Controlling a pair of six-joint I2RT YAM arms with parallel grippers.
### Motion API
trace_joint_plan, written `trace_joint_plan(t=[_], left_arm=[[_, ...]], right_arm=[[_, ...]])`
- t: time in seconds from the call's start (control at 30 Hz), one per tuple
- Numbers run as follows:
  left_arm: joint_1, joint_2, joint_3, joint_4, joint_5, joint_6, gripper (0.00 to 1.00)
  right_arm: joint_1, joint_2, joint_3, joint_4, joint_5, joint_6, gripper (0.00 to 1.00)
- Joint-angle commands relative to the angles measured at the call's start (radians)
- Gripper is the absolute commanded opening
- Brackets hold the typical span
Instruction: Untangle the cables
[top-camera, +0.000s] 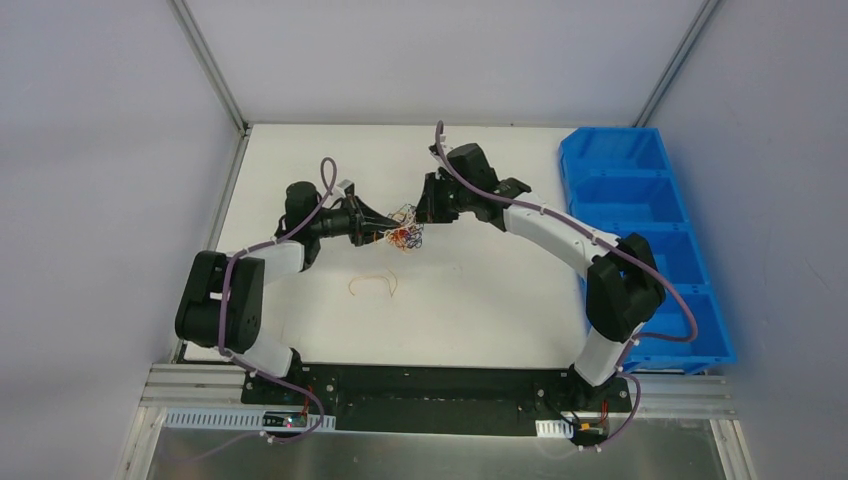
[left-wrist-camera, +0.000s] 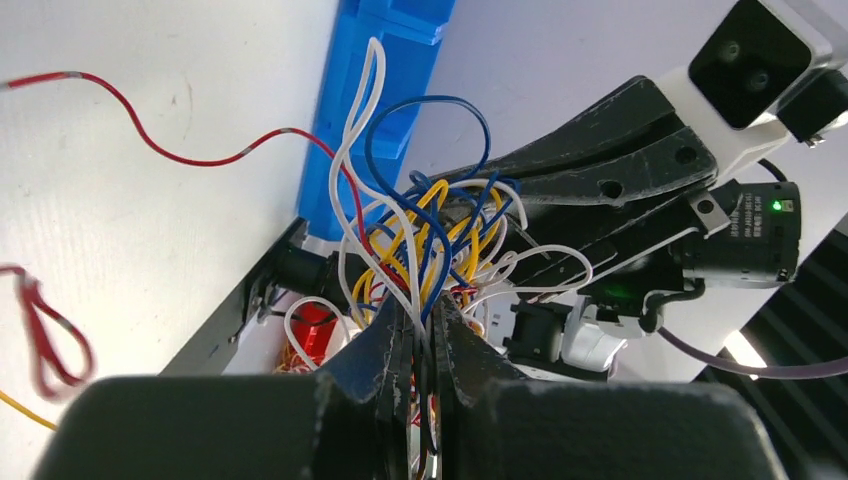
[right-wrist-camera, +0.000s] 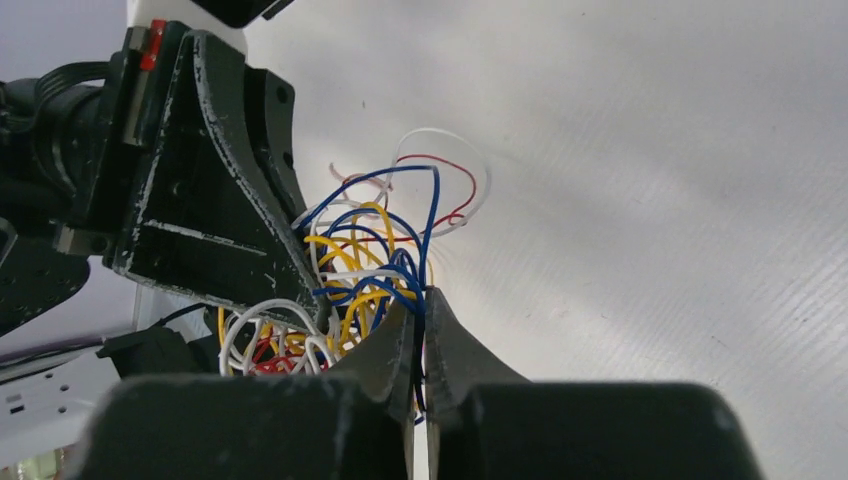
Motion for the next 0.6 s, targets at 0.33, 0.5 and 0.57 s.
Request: trace_joint_plan(t=[0.33,0.5,0.57], left_arm=[[0.105,-0.198,0.109,-0.655,0.057,0.594,0.05],[0.112,-0.178,0.240,-1.105,-0.251,1.051,0.28],[0.105,-0.172,0.243,-1.114,-0.339,1.084,0.38]], right_arm=[[-0.119,-0.031,-0.111,-0.174,0.312,-0.186,0.00],[-0.118,0.016,-0.141,-0.177,0.151,-0.150,0.00],[-0.114,0.037,-0.152,-0.148,0.072,-0.127,0.00]])
